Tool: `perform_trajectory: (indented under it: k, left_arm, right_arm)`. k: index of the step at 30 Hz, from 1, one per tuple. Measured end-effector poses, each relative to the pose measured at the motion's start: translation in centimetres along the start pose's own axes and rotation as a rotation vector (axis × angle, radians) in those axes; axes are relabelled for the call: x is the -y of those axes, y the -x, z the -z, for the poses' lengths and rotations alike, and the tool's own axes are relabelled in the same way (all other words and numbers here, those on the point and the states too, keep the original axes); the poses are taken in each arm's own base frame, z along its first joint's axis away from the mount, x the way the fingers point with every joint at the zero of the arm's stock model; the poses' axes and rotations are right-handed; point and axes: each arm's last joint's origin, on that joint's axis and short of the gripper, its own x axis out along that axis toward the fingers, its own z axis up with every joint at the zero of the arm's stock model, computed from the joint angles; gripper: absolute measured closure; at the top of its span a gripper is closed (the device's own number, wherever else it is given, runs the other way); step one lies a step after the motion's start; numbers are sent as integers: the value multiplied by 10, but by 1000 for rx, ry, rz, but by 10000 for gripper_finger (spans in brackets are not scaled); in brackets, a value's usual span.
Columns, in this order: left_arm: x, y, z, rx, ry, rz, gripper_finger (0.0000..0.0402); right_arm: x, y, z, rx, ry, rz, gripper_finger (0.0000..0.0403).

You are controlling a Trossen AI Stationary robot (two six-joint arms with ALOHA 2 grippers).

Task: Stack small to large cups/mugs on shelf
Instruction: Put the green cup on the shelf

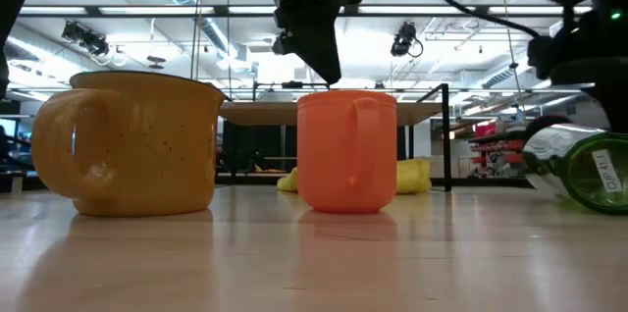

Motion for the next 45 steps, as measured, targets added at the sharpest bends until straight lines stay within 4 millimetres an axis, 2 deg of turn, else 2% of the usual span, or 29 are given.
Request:
perform_trajectory:
  k: [12,19,23,30,38,45]
  left_arm:
    - [-4,-8,-14,140,-5,72,334]
    - [-22,-23,-14,88,65,113,335]
    - [-31,-35,-14,56,94,173,330]
    - [-55,-42,-16,44,162,231,327]
    - [-71,-42,-20,74,190,263,320]
    - [-71,-41,-22,100,171,319,303]
  right_arm:
    - [2,-6,-34,78,2,24,400]
    - [-9,-8,-51,104,42,-96,400]
    - [-8,-9,-60,119,47,-93,400]
    - [-13,-11,-74,155,80,-160,399]
    - [-22,-9,-85,216,126,-262,400]
    - [-12,-6,-83,214,86,-212,400]
